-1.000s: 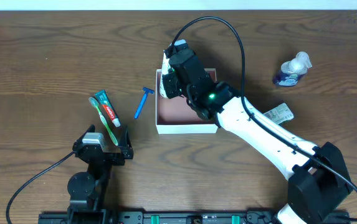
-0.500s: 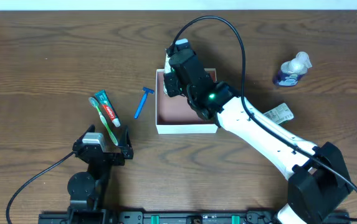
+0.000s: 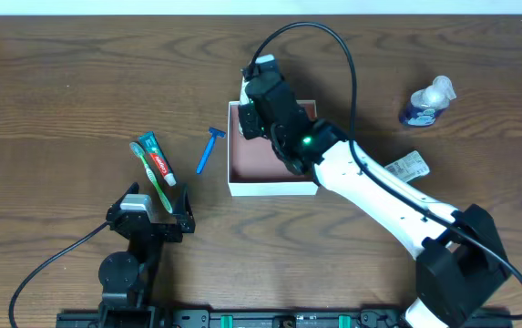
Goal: Pack container
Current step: 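Lower the tube upright into the box's back-left corner and release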
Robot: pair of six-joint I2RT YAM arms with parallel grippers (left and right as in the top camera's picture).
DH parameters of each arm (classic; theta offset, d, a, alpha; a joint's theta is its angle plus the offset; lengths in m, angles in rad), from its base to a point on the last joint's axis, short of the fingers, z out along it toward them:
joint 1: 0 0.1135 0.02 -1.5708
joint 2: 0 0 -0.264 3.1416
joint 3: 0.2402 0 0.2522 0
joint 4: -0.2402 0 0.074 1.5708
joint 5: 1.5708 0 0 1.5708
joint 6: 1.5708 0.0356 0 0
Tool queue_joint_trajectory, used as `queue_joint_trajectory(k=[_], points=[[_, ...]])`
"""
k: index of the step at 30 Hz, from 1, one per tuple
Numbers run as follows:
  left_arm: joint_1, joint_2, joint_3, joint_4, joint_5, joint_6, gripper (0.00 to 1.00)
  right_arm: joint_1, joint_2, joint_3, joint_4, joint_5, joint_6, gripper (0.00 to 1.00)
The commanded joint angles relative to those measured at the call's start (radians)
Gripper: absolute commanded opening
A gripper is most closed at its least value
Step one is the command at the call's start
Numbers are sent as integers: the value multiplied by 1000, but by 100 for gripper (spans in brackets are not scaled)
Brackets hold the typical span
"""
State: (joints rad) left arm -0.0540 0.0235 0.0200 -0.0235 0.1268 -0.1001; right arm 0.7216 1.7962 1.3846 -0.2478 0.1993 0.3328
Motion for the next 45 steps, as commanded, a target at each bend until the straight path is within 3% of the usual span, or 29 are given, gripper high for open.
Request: queue_joint_trajectory(k=[1, 4, 8, 12, 18, 21, 26, 32, 37, 42, 45], points=[[3, 0, -16, -36, 12, 6, 98, 17, 18, 16, 21, 18, 7, 9], [3, 0, -16, -36, 12, 7, 98, 24, 31, 16, 31, 9, 7, 35], [3, 0, -16, -36, 12, 7, 98, 33, 35, 16, 43, 2, 6, 41], [3, 0, -16, -36, 12, 6, 98, 45, 35, 16, 54, -1, 7, 38], [3, 0, -16, -36, 12, 6, 98, 58, 35, 16, 37, 0, 58, 11], [3, 0, -16, -36, 12, 6, 98, 63, 35, 16, 34, 11, 76, 5], [3, 0, -16, -36, 12, 7, 98, 64, 35, 16, 34, 17, 82, 6], [3, 0, -16, -36, 12, 6, 98, 65, 35, 16, 29, 47, 132, 14], [3, 0, -16, -36, 12, 6, 98, 65, 35, 16, 28, 51, 168, 34], [3, 0, -16, -36, 12, 6, 98, 65, 35, 16, 18, 51, 167, 71], [3, 0, -16, -36, 12, 7, 98, 65, 27, 16, 11, 52, 166, 79]])
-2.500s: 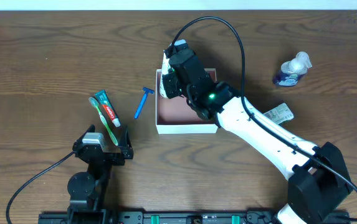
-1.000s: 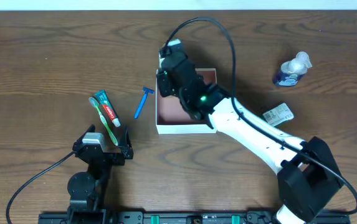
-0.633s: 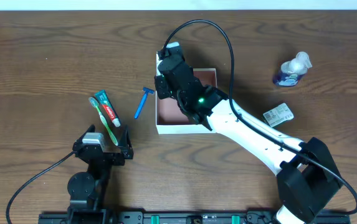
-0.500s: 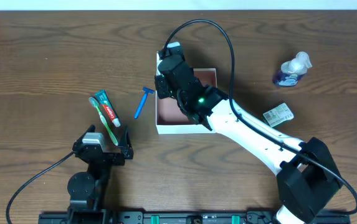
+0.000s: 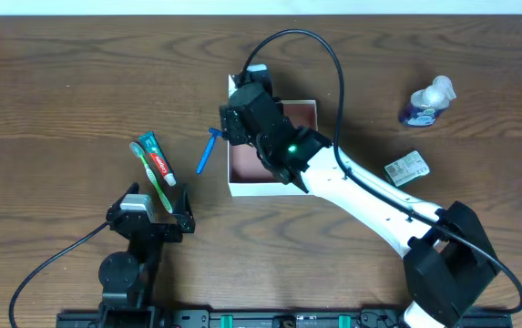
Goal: Pack container
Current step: 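Lower the tube upright into the box's back-left corner and release, then move the right gripper to the blue soap pump bottle and grasp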
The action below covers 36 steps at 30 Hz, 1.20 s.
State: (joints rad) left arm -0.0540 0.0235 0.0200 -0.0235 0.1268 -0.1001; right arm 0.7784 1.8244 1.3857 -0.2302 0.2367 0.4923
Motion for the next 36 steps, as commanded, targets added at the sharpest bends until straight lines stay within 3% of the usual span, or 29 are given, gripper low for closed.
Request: queue_joint_trajectory(k=[1, 7, 16, 21, 36], points=[[3, 0, -16, -36, 12, 6, 98, 8, -8, 15, -6, 14, 1, 79], [3, 0, -16, -36, 12, 6, 98, 6, -110, 31, -47, 26, -46, 80], [3, 0, -16, -36, 12, 7, 98, -81, -389, 60, -257, 151, -72, 84], [3, 0, -16, -36, 12, 6, 98, -259, -472, 60, -369, 167, -94, 86], [3, 0, -16, -36, 12, 6, 98, -806, -369, 57, -425, -184, -500, 95]])
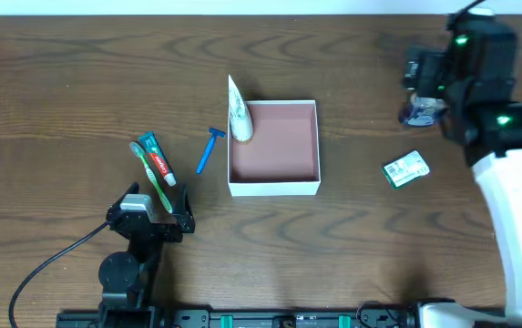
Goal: Pack container
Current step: 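Move the right gripper to the blue soap pump bottle and grasp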
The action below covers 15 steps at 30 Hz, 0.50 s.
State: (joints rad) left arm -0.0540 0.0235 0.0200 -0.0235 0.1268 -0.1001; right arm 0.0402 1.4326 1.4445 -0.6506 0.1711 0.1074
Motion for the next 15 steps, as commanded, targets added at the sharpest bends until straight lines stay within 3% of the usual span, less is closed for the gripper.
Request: queue_joint_trajectory(k=[1, 7, 15], points=[[3, 0, -16, -36, 12, 7, 98, -98, 34, -2, -8, -148, -128, 95], [3, 0, -16, -36, 12, 6, 98, -217, 117, -2, -16, -290, -223, 96], [3, 0, -16, -36, 12, 6, 98, -230, 277, -2, 69, -372, -229, 93]])
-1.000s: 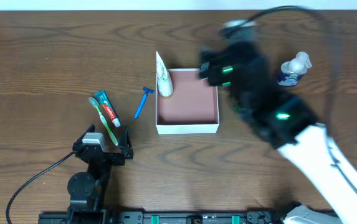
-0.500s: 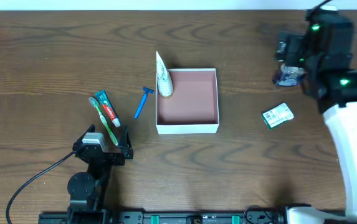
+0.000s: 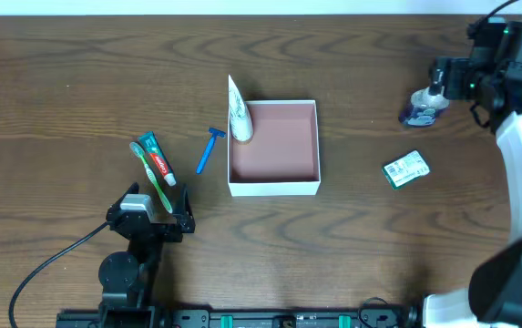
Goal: Pack container
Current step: 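Move the right gripper to the blue soap pump bottle and grasp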
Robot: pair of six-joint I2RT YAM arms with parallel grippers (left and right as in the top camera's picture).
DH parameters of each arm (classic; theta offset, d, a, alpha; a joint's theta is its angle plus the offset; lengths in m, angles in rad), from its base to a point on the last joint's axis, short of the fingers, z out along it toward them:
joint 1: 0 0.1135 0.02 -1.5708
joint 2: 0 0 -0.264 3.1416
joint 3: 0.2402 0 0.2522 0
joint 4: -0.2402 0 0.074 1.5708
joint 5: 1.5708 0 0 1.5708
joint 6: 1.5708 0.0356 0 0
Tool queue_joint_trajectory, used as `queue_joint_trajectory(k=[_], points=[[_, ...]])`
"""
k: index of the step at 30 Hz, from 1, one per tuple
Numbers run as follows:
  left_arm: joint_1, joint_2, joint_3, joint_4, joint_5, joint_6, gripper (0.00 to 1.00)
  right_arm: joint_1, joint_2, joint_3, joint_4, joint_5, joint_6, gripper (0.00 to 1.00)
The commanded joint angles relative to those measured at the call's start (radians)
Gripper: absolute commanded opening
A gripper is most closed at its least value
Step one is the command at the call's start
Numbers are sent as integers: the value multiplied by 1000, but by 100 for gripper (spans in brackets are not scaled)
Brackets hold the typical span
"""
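Observation:
A white box [image 3: 274, 187] with a pinkish-brown inside stands at the table's middle. A white tube [image 3: 238, 114] leans upright in its far left corner. Left of the box lie a blue razor [image 3: 208, 148], a green and red toothpaste tube [image 3: 157, 160] and a green toothbrush [image 3: 154, 182]. At the far right a small bluish bottle [image 3: 420, 109] with a white cap lies on the table. My right gripper [image 3: 443, 77] hovers just right of its cap, apparently open and holding nothing. My left gripper [image 3: 177, 211] rests open near the toothbrush.
A small green packet [image 3: 405, 169] lies on the table right of the box, below the bottle. The right arm's white link runs down the right edge of the view. A black cable trails from the left arm's base.
My right gripper has shifted a little right and up, from over the bottle to beside its cap. The tube, box and other items have not moved.
My right gripper was over the box's far left corner, then leaning further left at that corner. Then the white tube stood in that corner, let go, and the arm was at the far right by the bottle, where it still is.

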State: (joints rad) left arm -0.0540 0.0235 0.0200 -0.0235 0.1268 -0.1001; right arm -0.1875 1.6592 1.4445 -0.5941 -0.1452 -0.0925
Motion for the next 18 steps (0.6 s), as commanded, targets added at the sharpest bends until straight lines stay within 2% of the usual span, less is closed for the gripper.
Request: queue_joint_trajectory(k=[1, 8, 18], points=[[3, 0, -16, -36, 12, 6, 98, -2, 68, -2, 20, -55, -29, 93], [3, 0, -16, -36, 12, 6, 98, -3, 163, -2, 37, -67, -29, 86], [3, 0, -16, -36, 12, 6, 98, -3, 166, -2, 21, -69, -28, 59]])
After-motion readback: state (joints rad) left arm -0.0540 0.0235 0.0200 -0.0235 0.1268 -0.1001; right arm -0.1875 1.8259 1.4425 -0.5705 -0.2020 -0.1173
